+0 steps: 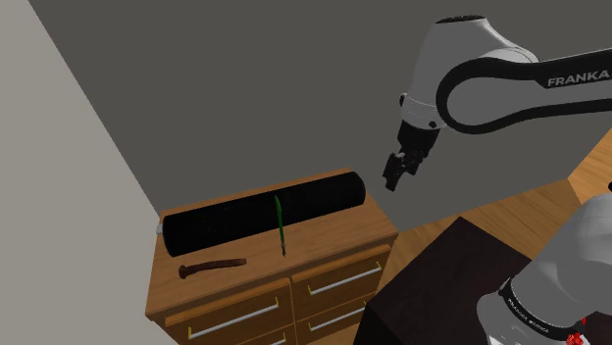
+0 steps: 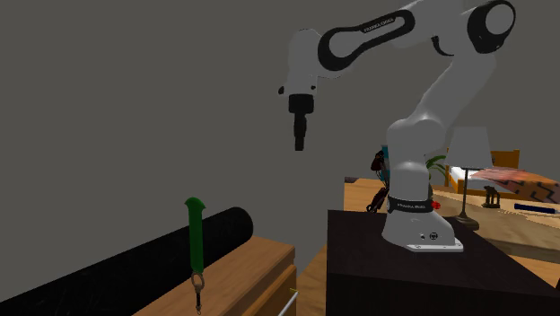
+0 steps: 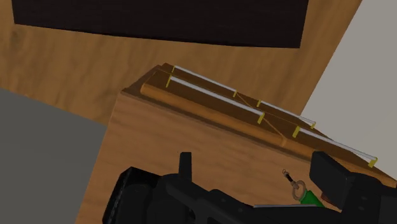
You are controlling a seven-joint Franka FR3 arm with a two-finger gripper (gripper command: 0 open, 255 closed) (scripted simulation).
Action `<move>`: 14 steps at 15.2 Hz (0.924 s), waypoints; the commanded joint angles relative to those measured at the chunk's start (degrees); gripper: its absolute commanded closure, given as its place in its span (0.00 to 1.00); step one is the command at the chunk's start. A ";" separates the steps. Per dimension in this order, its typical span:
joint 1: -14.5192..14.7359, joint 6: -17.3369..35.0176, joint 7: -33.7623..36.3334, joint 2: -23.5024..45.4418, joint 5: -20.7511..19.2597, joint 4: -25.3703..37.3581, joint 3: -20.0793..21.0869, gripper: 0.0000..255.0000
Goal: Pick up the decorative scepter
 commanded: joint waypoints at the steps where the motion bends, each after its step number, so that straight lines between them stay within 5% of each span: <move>1: 0.79 6.22 0.37 2.59 0.87 -1.68 1.41 0.00; 9: 2.50 30.20 2.95 17.76 1.89 -3.93 7.68 0.00; 14: 0.49 44.34 8.48 30.26 -3.93 -1.74 12.64 0.00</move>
